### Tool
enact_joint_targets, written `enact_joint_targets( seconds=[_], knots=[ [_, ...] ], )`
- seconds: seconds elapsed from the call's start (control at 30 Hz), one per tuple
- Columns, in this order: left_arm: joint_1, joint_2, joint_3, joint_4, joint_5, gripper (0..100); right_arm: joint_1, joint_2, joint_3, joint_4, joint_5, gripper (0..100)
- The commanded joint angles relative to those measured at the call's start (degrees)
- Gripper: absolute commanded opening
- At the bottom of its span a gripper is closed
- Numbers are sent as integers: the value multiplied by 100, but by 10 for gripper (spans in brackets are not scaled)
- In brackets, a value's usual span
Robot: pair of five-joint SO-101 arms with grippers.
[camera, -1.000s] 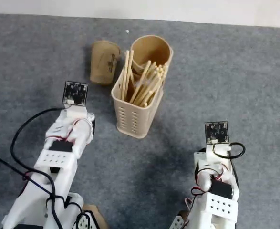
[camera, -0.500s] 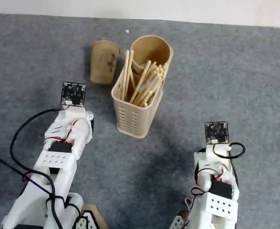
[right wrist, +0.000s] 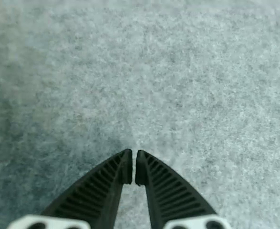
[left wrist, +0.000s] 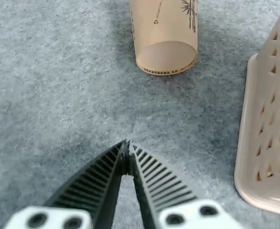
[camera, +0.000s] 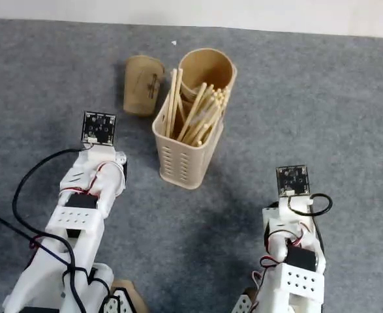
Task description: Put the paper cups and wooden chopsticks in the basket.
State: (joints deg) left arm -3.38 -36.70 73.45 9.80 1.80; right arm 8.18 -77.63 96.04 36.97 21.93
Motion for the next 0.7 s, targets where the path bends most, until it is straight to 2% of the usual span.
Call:
enact_joint_targets(
  seconds=[0.0, 0.1, 0.17, 0.27, 0.37, 0.53, 0.67],
  knots=[
    [-119, -119, -347, -97, 26, 21, -75, -75, 338, -110, 70, 35],
    [-400, 92, -1675, 88, 53, 24, -75, -75, 338, -110, 70, 35],
    [-374, 576, -2949, 809, 62, 35, -75, -75, 338, -110, 70, 35],
    [-215, 1719, -5235, 2189, 62, 124, -75, -75, 338, -110, 70, 35],
    [-136, 3178, -7486, 3024, 62, 191, -75, -75, 338, -110, 70, 35],
    [-163, 5921, -10580, 3666, 62, 191, -75, -75, 338, -110, 70, 35],
    [-127, 7996, -12848, 3727, 62, 176, -75, -75, 338, -110, 70, 35]
  ],
)
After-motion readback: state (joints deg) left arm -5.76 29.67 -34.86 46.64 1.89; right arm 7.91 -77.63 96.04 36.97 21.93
